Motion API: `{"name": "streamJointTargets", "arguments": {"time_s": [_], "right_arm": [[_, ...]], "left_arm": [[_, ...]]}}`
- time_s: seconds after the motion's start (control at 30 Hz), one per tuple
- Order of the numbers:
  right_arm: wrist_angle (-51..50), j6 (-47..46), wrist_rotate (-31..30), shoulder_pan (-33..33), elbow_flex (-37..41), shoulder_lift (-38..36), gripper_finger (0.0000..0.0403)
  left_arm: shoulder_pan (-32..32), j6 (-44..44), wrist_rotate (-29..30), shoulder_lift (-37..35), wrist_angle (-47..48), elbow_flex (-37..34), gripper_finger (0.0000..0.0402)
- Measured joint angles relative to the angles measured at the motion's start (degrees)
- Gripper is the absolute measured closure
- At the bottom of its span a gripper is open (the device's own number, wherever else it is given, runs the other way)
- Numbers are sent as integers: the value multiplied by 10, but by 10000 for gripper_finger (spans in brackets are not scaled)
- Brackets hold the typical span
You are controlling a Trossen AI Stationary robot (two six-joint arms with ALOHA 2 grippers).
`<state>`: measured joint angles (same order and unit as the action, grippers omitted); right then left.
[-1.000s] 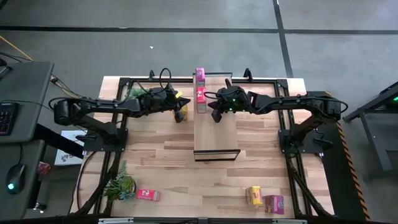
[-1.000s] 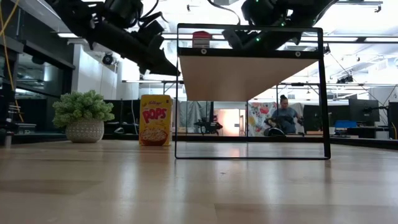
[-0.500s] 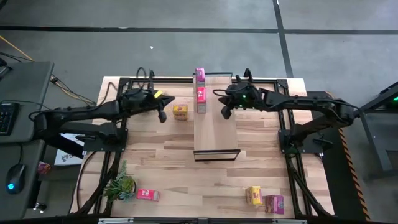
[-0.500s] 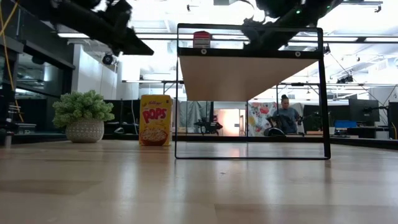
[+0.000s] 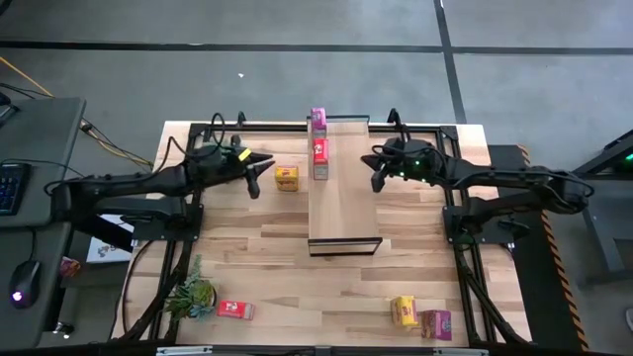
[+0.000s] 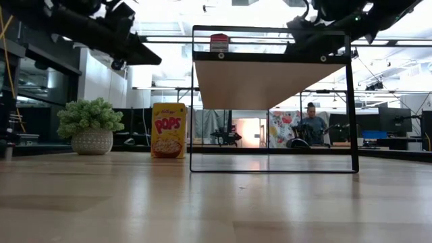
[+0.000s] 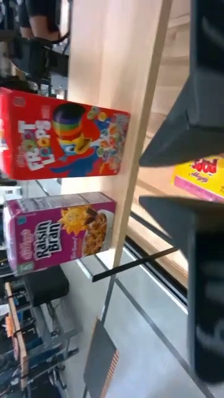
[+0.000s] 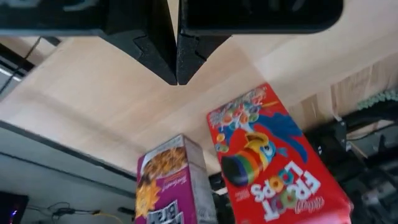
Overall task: Stack cereal on shelf
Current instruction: Put the top yellow cereal box on the shelf
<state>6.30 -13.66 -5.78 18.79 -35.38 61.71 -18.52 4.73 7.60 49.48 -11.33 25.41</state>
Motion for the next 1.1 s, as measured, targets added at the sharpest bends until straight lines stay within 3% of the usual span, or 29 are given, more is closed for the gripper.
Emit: {"name": "streamJointTargets", "arguments": {"time_s": [0.27,0.43,0.83,1.1], "right_arm": [[3,2,1,0,0,1,403],[8,-3,1,0,0,2,403],[16,-5,2,0,0,3,403],[16,-3,-2,0,0,3,403]], "left_arm": [[0,1,-29,78,-38,0,169],[-6,16,-31,113,-31,23,114],[-57,73,-83,204,-32,39,103],[-90,70,-188,222,-49,39,103]]}}
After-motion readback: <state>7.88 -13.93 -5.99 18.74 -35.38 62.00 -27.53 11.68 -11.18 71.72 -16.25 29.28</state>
